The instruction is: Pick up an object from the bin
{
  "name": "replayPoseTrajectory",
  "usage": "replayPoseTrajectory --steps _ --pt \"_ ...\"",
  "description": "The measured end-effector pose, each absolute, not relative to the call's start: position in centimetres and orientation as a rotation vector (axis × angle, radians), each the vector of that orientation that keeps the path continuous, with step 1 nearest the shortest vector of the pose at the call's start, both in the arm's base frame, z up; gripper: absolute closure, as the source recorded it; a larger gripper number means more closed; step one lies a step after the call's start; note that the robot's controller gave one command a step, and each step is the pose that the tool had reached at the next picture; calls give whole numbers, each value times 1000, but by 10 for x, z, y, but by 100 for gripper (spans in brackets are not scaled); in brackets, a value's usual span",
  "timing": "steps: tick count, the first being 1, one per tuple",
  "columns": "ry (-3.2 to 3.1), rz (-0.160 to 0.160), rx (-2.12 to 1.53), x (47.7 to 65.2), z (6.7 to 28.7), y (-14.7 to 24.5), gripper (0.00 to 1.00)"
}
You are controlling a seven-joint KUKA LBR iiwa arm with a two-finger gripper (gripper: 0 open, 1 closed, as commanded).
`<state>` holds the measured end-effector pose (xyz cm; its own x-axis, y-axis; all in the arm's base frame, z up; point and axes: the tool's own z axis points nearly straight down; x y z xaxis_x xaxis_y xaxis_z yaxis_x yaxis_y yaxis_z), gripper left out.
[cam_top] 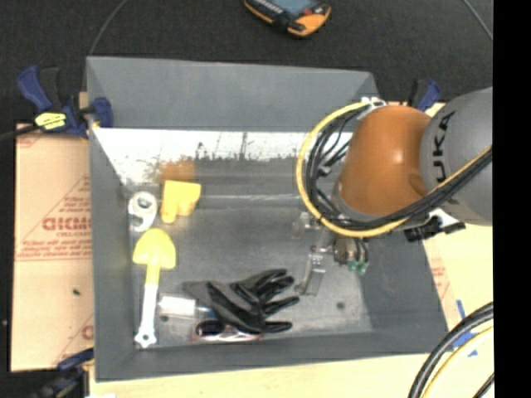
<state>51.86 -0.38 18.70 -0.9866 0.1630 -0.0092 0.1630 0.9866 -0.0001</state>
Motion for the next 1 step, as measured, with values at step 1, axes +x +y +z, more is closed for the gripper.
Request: replayPoseTrajectory --steps 1 --pt "3128 -4 50 556 168 15 0"
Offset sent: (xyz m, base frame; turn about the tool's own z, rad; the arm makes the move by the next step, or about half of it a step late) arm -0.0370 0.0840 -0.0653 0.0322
